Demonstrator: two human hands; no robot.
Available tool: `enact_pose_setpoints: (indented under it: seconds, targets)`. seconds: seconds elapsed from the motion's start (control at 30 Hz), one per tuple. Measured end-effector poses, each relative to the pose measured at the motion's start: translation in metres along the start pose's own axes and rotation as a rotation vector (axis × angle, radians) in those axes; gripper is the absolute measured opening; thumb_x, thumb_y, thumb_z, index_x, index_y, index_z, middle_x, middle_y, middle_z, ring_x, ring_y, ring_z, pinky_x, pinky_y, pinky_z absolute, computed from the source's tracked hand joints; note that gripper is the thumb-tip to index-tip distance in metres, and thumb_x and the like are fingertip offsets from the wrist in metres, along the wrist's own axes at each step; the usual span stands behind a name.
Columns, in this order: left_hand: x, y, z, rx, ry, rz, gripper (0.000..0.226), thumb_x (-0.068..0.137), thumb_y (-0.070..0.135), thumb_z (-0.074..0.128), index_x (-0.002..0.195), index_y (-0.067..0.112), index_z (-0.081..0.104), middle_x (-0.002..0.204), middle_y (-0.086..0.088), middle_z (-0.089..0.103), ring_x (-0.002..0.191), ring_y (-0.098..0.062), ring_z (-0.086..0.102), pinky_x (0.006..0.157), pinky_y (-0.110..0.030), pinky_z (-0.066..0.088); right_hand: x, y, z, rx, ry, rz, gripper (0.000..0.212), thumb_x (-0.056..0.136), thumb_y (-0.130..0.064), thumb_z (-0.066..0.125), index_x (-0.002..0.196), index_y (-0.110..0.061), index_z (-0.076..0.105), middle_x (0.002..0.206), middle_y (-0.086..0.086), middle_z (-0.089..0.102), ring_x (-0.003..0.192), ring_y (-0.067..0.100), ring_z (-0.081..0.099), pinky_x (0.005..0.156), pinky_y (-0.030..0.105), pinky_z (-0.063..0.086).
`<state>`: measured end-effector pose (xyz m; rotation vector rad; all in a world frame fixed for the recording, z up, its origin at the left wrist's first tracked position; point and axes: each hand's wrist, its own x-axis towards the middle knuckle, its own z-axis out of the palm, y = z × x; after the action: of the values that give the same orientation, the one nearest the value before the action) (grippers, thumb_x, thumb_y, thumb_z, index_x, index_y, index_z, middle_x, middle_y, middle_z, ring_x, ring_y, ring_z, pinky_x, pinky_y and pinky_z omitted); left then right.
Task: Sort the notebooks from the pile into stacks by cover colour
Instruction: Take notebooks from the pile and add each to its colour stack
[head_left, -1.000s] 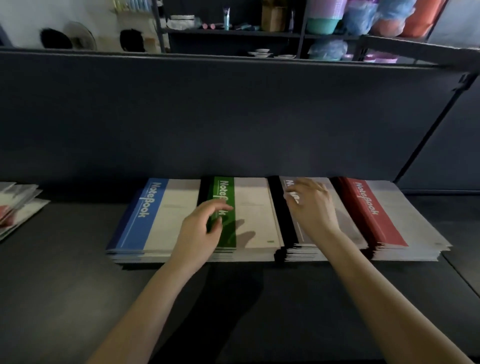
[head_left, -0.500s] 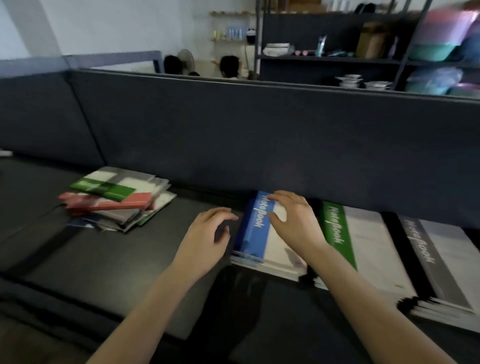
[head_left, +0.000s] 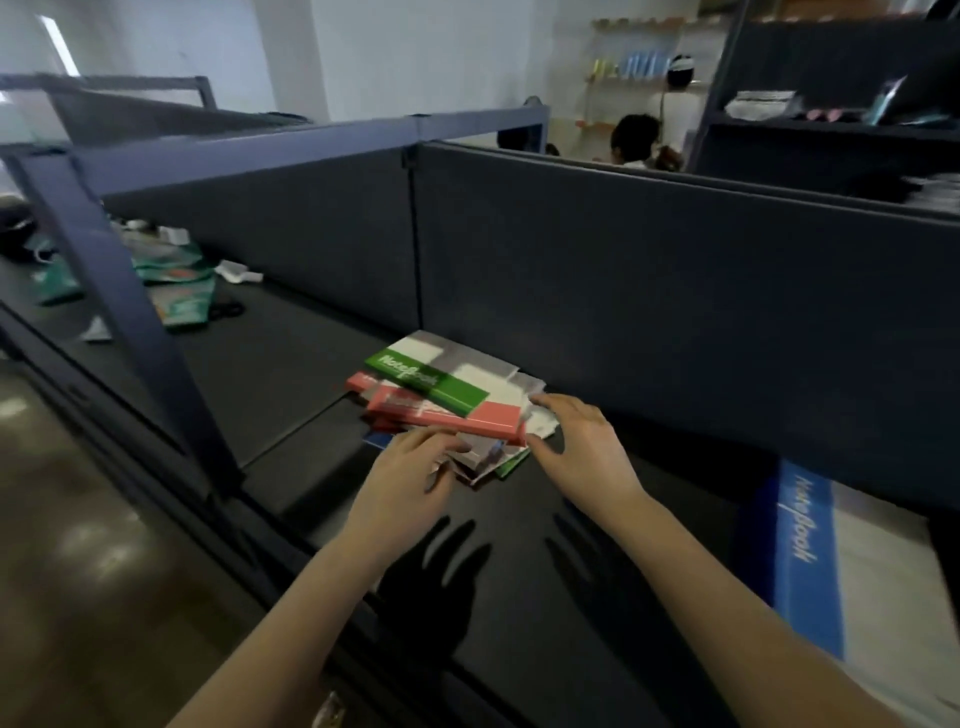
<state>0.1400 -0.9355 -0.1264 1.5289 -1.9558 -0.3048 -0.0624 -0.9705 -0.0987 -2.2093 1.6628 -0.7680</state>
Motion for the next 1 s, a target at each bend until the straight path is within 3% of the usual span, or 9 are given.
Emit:
enact_pose_setpoints:
  seconds: [0.23, 0.43, 0.57, 0.63, 0.7, 0.87, 1.0]
  targets:
    - [0.014, -0.062, -0.026, -0.025, -0.017, -0.036, 0.032, 0.088, 0.006, 0.054, 0.112, 0.025, 0.066, 0.117, 0.02, 0.053, 0.114, -0.006, 0.045, 0.095, -0.023, 0.034, 0.05, -0.028, 0.056, 0.01, -0.037, 0.003, 0.05, 0.091, -0.033, 0.061, 0.137, -0.017, 0.048, 0.138, 0.001, 0.05, 0.129, 0.018, 0.042, 0.105, 0.028, 0.032]
    - [0.027, -0.096, -0.03, -0.069, -0.096, -0.064, 0.031, 0.09, 0.006, 0.051, 0.115, 0.021, 0.063, 0.122, 0.014, 0.053, 0.111, -0.002, 0.047, 0.086, -0.006, 0.029, 0.079, -0.031, 0.092, -0.089, -0.131, 0.038, 0.065, 0.085, -0.046, 0.065, 0.141, -0.023, 0.041, 0.148, -0.001, 0.037, 0.134, 0.017, 0.037, 0.11, 0.041, 0.033]
    - [0.034, -0.108, -0.025, -0.188, -0.118, -0.116, 0.031, 0.092, 0.002, 0.049, 0.114, 0.019, 0.062, 0.111, 0.011, 0.055, 0.092, 0.008, 0.047, 0.077, 0.002, 0.031, 0.095, -0.026, 0.104, -0.139, -0.198, 0.13, 0.08, 0.078, -0.06, 0.063, 0.145, -0.03, 0.033, 0.157, -0.003, 0.02, 0.14, 0.025, 0.026, 0.114, 0.047, 0.025]
    - [0.036, -0.113, -0.021, -0.232, -0.115, -0.135, 0.031, 0.092, 0.002, 0.049, 0.112, 0.024, 0.062, 0.111, 0.012, 0.055, 0.098, 0.006, 0.049, 0.085, -0.004, 0.035, 0.099, -0.023, 0.107, -0.153, -0.2, 0.141, 0.08, 0.079, -0.065, 0.059, 0.146, -0.03, 0.031, 0.156, -0.001, 0.023, 0.141, 0.025, 0.024, 0.115, 0.045, 0.025]
    - [0.037, -0.12, -0.015, -0.215, -0.088, -0.131, 0.033, 0.091, 0.006, 0.05, 0.109, 0.031, 0.062, 0.114, 0.013, 0.056, 0.107, -0.004, 0.051, 0.093, -0.023, 0.041, 0.102, -0.024, 0.107, -0.235, -0.203, 0.111, 0.077, 0.082, -0.067, 0.053, 0.145, -0.027, 0.033, 0.154, 0.001, 0.028, 0.141, 0.023, 0.023, 0.114, 0.041, 0.023]
    - [0.04, -0.122, -0.012, -0.173, -0.068, -0.107, 0.031, 0.092, 0.011, 0.05, 0.11, 0.033, 0.063, 0.117, 0.019, 0.056, 0.111, -0.002, 0.047, 0.088, -0.018, 0.035, 0.111, -0.03, 0.105, -0.402, -0.227, 0.085, 0.07, 0.086, -0.068, 0.044, 0.138, -0.021, 0.041, 0.143, 0.002, 0.044, 0.132, 0.021, 0.038, 0.104, 0.037, 0.035]
    - [0.041, -0.125, -0.012, -0.195, -0.074, -0.108, 0.031, 0.092, 0.012, 0.051, 0.109, 0.035, 0.063, 0.117, 0.02, 0.055, 0.111, -0.001, 0.047, 0.083, -0.008, 0.032, 0.12, -0.032, 0.111, -0.554, -0.229, 0.056, 0.062, 0.09, -0.068, 0.035, 0.124, -0.017, 0.049, 0.118, 0.003, 0.057, 0.106, 0.022, 0.054, 0.077, 0.035, 0.045]
